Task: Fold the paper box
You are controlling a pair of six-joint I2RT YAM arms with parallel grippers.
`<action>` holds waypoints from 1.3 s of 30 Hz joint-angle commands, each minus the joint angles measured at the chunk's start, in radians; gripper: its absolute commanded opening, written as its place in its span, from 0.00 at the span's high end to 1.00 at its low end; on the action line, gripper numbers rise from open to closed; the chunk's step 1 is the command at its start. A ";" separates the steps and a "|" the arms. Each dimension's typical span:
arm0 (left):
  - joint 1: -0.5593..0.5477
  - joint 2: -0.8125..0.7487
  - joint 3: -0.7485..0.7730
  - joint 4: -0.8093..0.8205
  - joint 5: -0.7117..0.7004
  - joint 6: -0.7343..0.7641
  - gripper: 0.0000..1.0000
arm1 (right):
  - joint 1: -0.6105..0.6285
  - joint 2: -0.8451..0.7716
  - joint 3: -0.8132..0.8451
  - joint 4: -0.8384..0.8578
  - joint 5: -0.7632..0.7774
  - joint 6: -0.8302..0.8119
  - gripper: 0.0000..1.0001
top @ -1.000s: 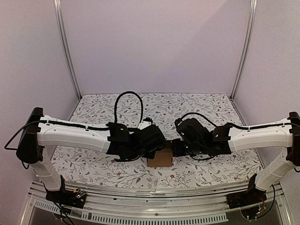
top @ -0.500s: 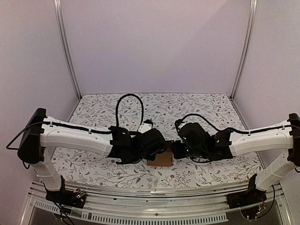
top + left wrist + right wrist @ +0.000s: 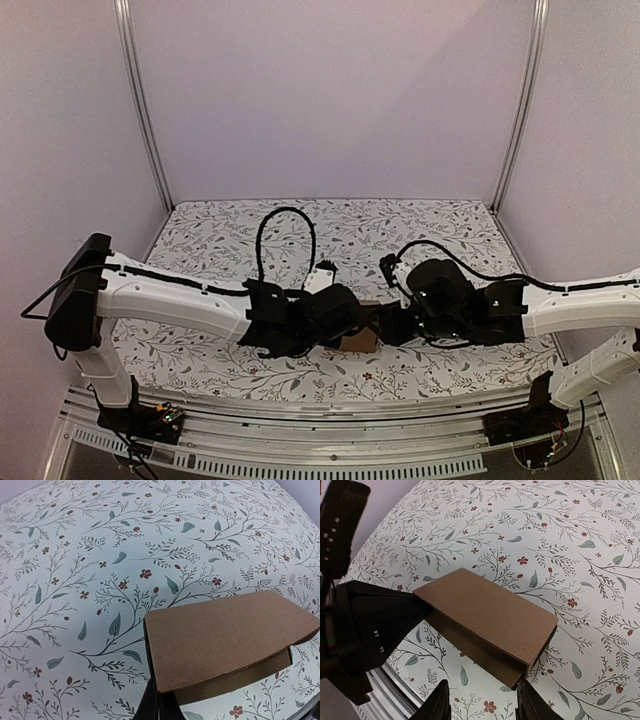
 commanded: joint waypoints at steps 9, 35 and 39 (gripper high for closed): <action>-0.022 0.065 -0.013 0.009 0.054 0.032 1.00 | 0.008 -0.114 0.155 -0.064 0.109 -0.189 0.73; -0.024 0.078 0.001 0.008 0.074 0.042 0.92 | -0.024 0.242 -0.055 0.271 0.077 -0.020 1.00; -0.025 0.052 -0.003 -0.021 0.085 0.046 0.59 | -0.022 0.231 -0.047 0.265 0.092 -0.028 1.00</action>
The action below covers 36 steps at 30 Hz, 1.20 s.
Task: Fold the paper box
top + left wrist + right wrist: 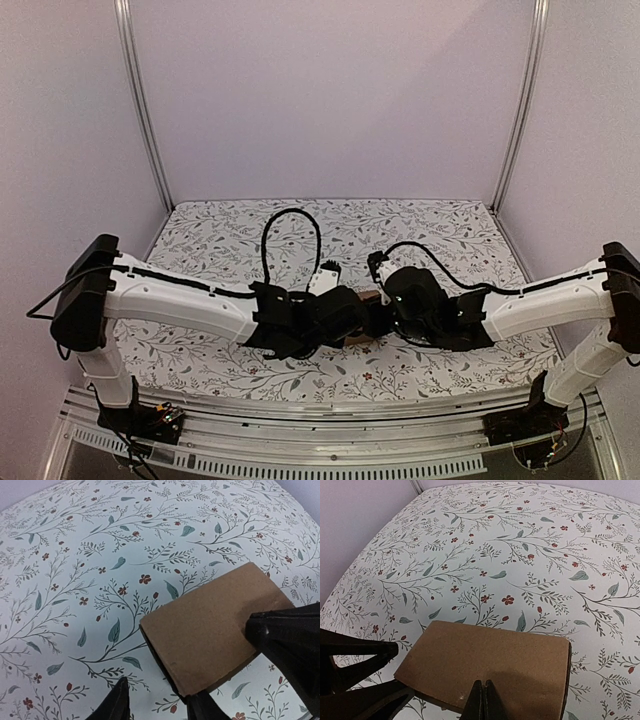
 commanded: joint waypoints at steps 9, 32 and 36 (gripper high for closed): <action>-0.025 -0.131 -0.091 -0.040 0.254 0.127 0.41 | -0.006 0.044 0.030 -0.117 0.010 0.008 1.00; 0.144 -0.321 -0.194 0.325 0.609 0.373 1.00 | -0.018 0.050 0.065 -0.139 -0.048 -0.024 1.00; 0.194 -0.298 -0.201 0.414 0.675 0.368 1.00 | -0.017 0.049 0.064 -0.139 -0.055 -0.021 1.00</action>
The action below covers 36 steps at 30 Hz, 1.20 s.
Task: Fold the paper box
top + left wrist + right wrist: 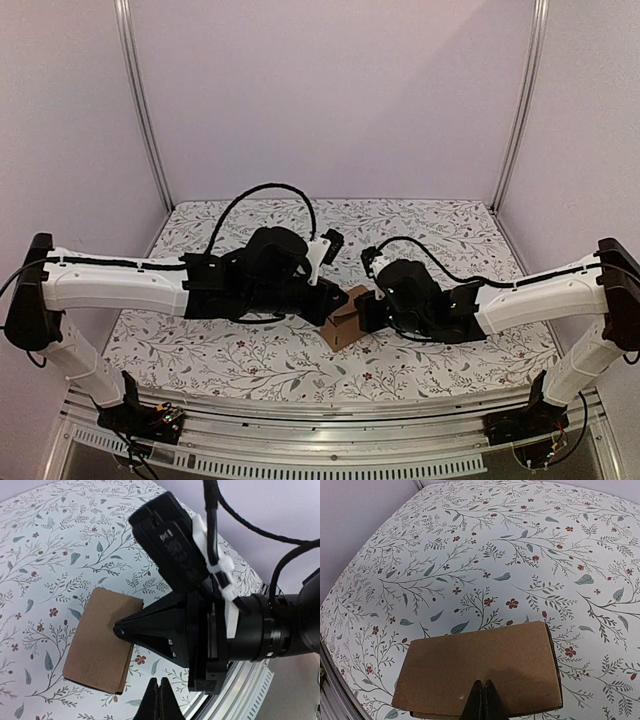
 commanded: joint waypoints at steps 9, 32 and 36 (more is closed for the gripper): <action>0.075 0.102 -0.177 0.339 0.062 -0.020 1.00 | -0.001 -0.008 -0.013 -0.097 -0.039 -0.003 1.00; 0.084 0.184 -0.302 0.456 0.108 -0.065 1.00 | -0.102 -0.198 0.124 -0.280 -0.061 -0.098 1.00; 0.084 0.185 -0.296 0.454 0.113 -0.063 1.00 | -0.124 -0.183 0.142 -0.290 -0.062 -0.129 1.00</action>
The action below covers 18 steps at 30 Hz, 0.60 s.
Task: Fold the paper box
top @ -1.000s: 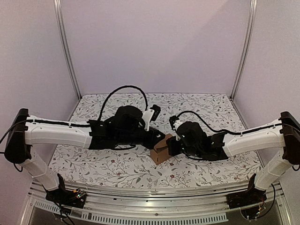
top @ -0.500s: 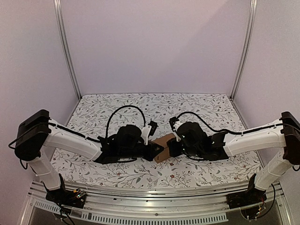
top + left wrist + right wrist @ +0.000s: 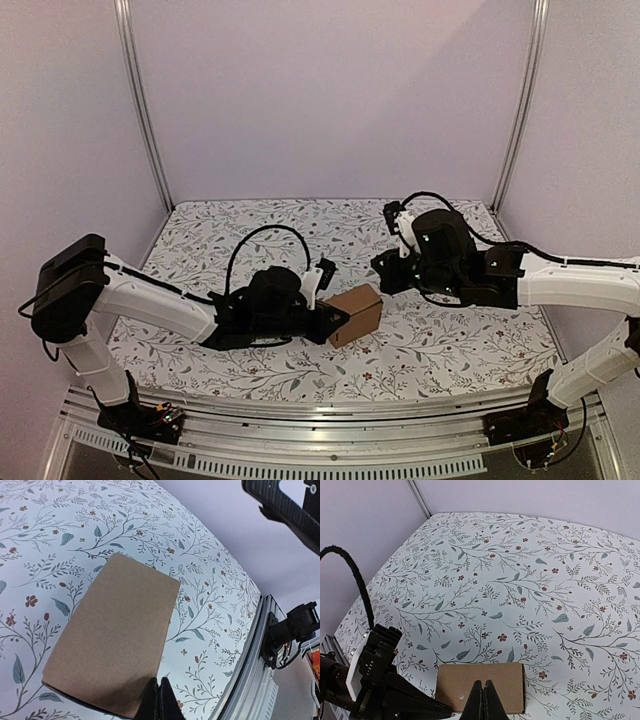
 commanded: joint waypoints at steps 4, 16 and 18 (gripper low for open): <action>0.015 0.021 -0.012 -0.126 0.016 0.017 1.00 | -0.030 0.079 0.017 -0.051 0.003 -0.055 1.00; 0.016 0.018 -0.002 -0.134 0.022 0.024 1.00 | -0.041 0.217 -0.056 -0.006 -0.053 0.001 1.00; 0.017 0.018 -0.001 -0.134 0.023 0.027 1.00 | -0.041 0.177 -0.045 -0.015 -0.044 -0.002 1.00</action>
